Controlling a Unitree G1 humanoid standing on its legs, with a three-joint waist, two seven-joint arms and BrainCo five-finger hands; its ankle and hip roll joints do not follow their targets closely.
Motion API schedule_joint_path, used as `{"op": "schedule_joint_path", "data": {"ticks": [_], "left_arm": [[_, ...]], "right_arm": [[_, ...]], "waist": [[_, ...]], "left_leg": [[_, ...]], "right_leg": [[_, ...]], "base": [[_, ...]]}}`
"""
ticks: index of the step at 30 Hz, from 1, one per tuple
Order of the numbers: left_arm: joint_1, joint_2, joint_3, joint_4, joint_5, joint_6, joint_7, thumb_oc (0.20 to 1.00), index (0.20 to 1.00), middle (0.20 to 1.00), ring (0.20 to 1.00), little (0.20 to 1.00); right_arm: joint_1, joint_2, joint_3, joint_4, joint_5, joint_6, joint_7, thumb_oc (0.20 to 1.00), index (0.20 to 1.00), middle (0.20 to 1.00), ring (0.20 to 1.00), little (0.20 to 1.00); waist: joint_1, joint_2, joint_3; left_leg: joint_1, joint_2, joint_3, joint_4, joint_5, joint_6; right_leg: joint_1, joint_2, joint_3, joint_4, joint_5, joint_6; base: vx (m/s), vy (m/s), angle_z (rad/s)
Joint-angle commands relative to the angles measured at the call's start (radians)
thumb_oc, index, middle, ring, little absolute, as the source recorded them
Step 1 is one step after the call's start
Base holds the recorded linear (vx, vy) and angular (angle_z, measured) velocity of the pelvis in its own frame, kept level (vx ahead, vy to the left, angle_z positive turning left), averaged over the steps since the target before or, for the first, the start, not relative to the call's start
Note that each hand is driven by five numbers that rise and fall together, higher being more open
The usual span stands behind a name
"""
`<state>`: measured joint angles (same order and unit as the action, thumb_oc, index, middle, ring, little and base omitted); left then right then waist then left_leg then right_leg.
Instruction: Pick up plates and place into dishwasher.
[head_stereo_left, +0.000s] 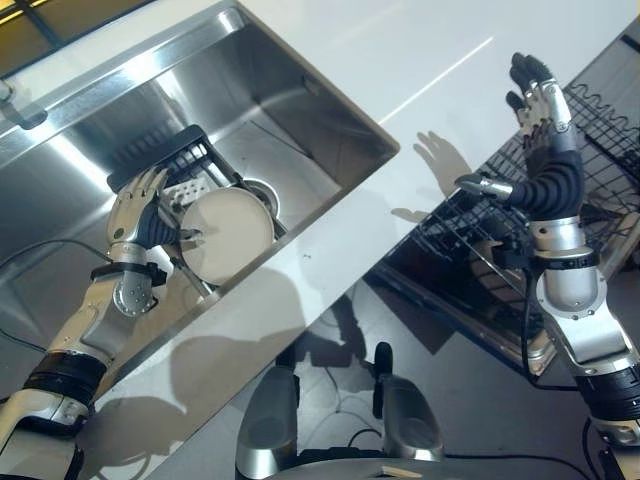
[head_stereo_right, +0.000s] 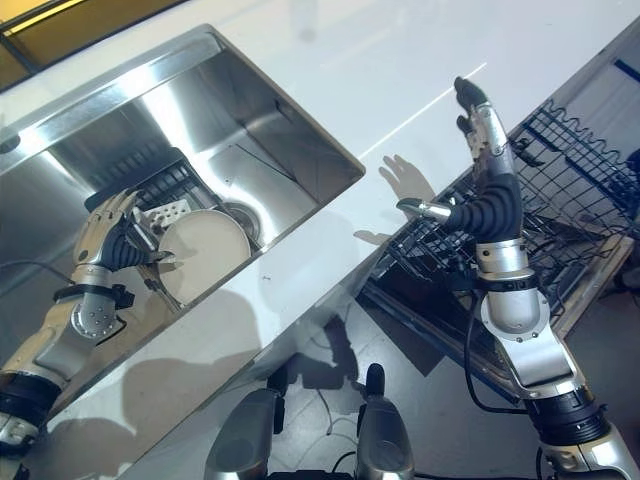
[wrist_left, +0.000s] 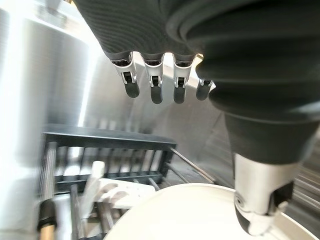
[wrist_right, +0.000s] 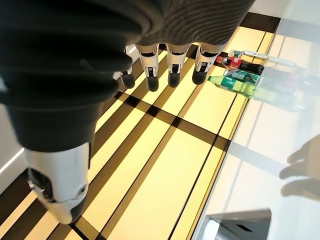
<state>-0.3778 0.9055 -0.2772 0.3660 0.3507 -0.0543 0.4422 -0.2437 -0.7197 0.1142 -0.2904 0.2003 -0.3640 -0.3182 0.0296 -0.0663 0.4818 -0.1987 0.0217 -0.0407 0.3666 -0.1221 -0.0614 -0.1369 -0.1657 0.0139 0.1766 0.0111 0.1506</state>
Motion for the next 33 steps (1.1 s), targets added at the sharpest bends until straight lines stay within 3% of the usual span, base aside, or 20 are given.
{"op": "schedule_joint_path", "data": {"ticks": [1, 10, 14, 16, 22, 24, 33], "left_arm": [[-0.087, 0.072, 0.009, 0.052, -0.036, 0.002, 0.013, 1.000, 1.000, 1.000, 1.000, 1.000], [-0.304, 0.145, -0.086, 0.154, -0.088, 0.108, 0.029, 1.000, 1.000, 1.000, 1.000, 1.000], [-0.370, 0.142, -0.128, 0.199, -0.107, 0.137, -0.021, 1.000, 1.000, 1.000, 1.000, 1.000], [-0.398, 0.135, -0.144, 0.217, -0.146, 0.140, -0.098, 1.000, 1.000, 1.000, 1.000, 1.000], [-0.420, 0.106, -0.173, 0.218, -0.248, 0.080, -0.290, 1.000, 1.000, 1.000, 1.000, 1.000], [-0.403, 0.085, -0.169, 0.191, -0.355, 0.033, -0.400, 1.000, 1.000, 1.000, 1.000, 1.000], [-0.276, 0.035, -0.127, 0.039, -0.484, -0.043, -0.564, 1.000, 1.000, 1.000, 1.000, 1.000]], "right_arm": [[-0.057, -0.015, 0.029, -0.011, 0.016, -0.022, -0.048, 1.000, 1.000, 1.000, 1.000, 1.000], [-0.178, -0.041, 0.064, 0.019, 0.000, -0.029, -0.104, 1.000, 1.000, 1.000, 1.000, 1.000], [-0.235, -0.051, 0.074, 0.027, -0.002, -0.014, -0.107, 1.000, 1.000, 1.000, 1.000, 1.000], [-0.260, -0.059, 0.072, 0.034, -0.003, -0.008, -0.104, 1.000, 1.000, 1.000, 1.000, 1.000], [-0.295, -0.076, 0.061, 0.041, -0.011, 0.010, -0.089, 1.000, 1.000, 1.000, 1.000, 1.000], [-0.297, -0.076, 0.048, 0.032, -0.019, 0.019, -0.069, 1.000, 1.000, 1.000, 1.000, 1.000], [-0.241, -0.073, -0.017, -0.020, -0.027, 0.037, 0.002, 1.000, 1.000, 1.000, 1.000, 1.000]], "waist": [[-0.018, -0.040, -0.014], [-0.047, -0.049, 0.038], [-0.057, -0.044, 0.038], [-0.064, -0.038, 0.038], [-0.079, -0.017, 0.038], [-0.084, -0.006, 0.038], [-0.092, 0.033, 0.038]], "left_leg": [[-0.070, -0.042, 0.019, 0.027, -0.001, 0.075], [-0.200, -0.038, 0.048, 0.044, -0.006, 0.087], [-0.247, -0.045, 0.053, 0.046, -0.008, 0.091], [-0.271, -0.048, 0.057, 0.046, -0.009, 0.096], [-0.299, -0.060, 0.066, 0.044, -0.016, 0.104], [-0.299, -0.064, 0.070, 0.041, -0.017, 0.107], [-0.264, -0.081, 0.077, 0.031, -0.025, 0.116]], "right_leg": [[-0.061, 0.017, 0.015, 0.040, 0.032, 0.031], [-0.180, 0.017, 0.041, 0.027, 0.063, 0.033], [-0.237, 0.014, 0.050, 0.030, 0.072, 0.031], [-0.272, 0.016, 0.054, 0.039, 0.076, 0.028], [-0.326, 0.018, 0.061, 0.052, 0.079, 0.019], [-0.340, 0.018, 0.064, 0.059, 0.080, 0.014], [-0.337, 0.013, 0.072, 0.072, 0.077, 0.006]], "base": [[-0.05, -0.029, -0.09], [-0.12, 0.012, -0.13], [-0.07, 0.077, -0.06], [-0.07, 0.091, -0.01], [-0.04, 0.094, -0.04], [-0.01, 0.098, -0.05], [0.02, 0.073, -0.01]]}}
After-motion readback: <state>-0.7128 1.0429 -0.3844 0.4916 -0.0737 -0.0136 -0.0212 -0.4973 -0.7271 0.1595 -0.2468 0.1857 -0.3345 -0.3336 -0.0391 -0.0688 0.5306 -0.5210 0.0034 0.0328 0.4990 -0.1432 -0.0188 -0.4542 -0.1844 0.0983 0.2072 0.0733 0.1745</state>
